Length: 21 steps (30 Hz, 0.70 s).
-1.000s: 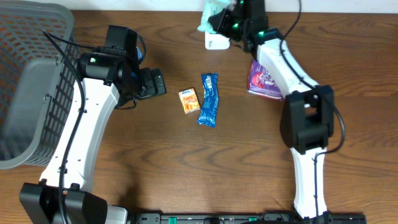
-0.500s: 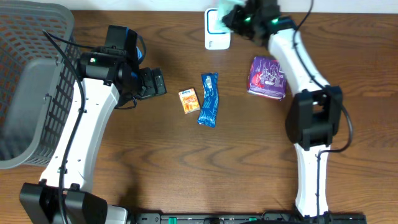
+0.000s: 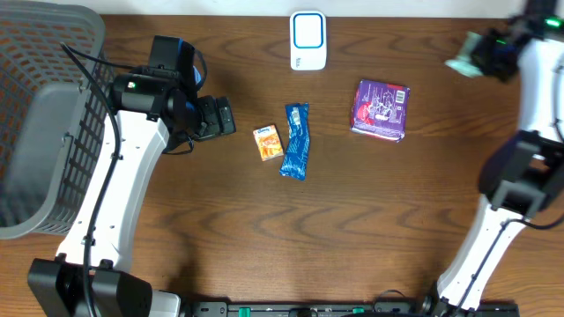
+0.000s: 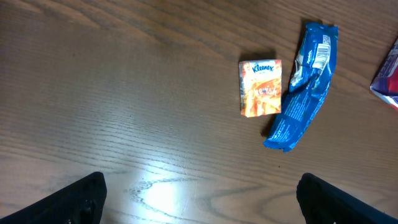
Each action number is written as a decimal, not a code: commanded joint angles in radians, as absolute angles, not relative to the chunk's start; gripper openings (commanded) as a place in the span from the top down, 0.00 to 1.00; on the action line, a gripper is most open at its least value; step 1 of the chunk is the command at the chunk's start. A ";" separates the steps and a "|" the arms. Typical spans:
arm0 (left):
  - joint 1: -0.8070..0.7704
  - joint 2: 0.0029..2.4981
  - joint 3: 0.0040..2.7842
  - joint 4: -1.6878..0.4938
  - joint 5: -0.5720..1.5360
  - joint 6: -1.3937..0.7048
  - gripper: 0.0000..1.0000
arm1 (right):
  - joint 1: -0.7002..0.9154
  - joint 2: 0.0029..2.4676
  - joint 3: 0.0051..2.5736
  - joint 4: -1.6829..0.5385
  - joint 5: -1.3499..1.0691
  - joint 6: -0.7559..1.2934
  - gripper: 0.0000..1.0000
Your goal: Scan the item barcode
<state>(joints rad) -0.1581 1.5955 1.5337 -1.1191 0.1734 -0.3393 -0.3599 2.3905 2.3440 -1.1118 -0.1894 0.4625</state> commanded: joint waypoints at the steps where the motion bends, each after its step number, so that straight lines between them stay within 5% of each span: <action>1: -0.154 1.600 1.539 -1.122 0.163 -0.333 0.02 | -0.447 2.368 2.354 -1.121 -0.109 0.328 0.86; 2: -0.154 1.600 1.539 -1.122 0.163 -0.333 0.02 | -0.475 2.368 2.352 -1.121 -0.108 0.307 0.69; 4: -0.154 1.600 1.539 -1.122 0.163 -0.333 0.02 | -0.530 2.369 2.349 -1.127 -0.102 0.302 0.02; 12: -0.154 1.600 1.539 -1.122 0.163 -0.333 0.02 | -0.647 2.370 2.286 -1.171 -0.132 0.293 0.01; 21: -0.154 1.600 1.539 -1.122 0.163 -0.333 0.02 | -0.580 2.370 2.201 -1.180 -0.447 0.139 0.01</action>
